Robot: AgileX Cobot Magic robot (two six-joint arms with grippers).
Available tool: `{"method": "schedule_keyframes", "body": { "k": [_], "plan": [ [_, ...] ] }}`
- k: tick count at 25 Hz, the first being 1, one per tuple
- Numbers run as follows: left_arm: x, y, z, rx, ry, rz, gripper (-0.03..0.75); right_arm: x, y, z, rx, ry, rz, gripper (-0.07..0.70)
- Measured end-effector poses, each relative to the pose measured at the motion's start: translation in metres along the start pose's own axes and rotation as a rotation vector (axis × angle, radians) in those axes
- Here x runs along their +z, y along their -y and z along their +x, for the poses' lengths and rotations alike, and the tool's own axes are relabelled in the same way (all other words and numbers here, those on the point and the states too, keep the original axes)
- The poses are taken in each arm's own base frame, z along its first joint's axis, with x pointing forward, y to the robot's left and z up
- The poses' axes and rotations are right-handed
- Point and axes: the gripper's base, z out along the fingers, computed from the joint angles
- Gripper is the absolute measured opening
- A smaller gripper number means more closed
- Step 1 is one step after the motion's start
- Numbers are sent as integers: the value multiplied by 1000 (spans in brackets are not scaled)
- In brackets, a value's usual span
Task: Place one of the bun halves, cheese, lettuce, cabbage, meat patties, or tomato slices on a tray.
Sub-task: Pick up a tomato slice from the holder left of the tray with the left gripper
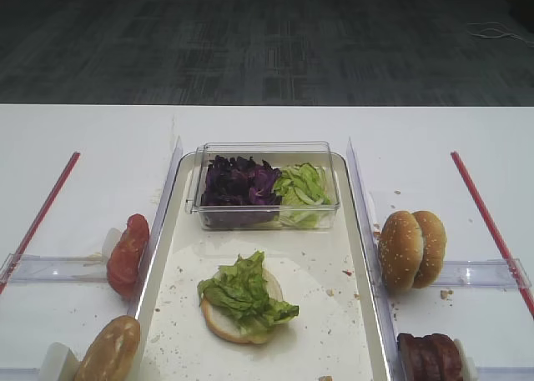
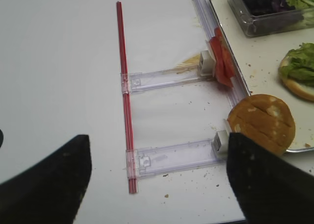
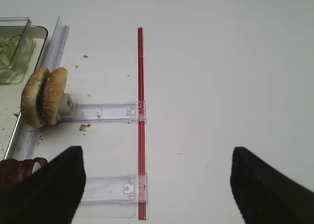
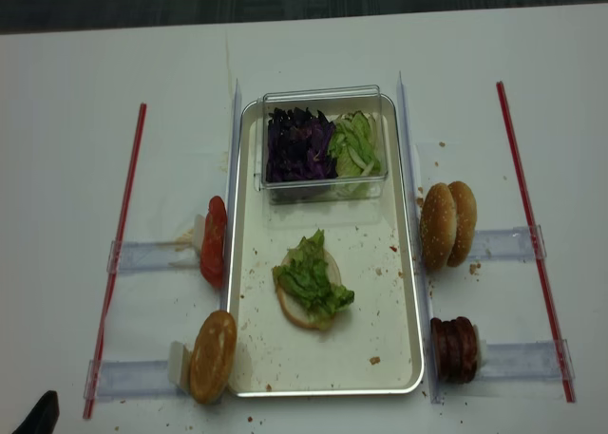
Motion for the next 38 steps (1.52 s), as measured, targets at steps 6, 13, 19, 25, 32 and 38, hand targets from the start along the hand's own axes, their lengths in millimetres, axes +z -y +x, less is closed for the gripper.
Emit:
{"method": "schedule_keyframes", "body": {
  "k": [6,13,19,25,32,38],
  "plan": [
    [0,0,-1,2,12,0,557,0,0,0,0,0,0,632],
    [15,3,-32,-20,-26,38,557,0,0,0,-1,0,1,632],
    [50,5,-75,-52,-112,73,554,0,0,0,-1,0,1,632],
    [99,5,-112,-63,-297,78,553,0,0,0,-1,0,1,632],
    [162,4,-139,-71,-477,79,553,0,0,0,-1,0,1,632],
    [211,4,-141,-77,-644,80,552,0,0,0,-1,0,1,631]
  ]
}}
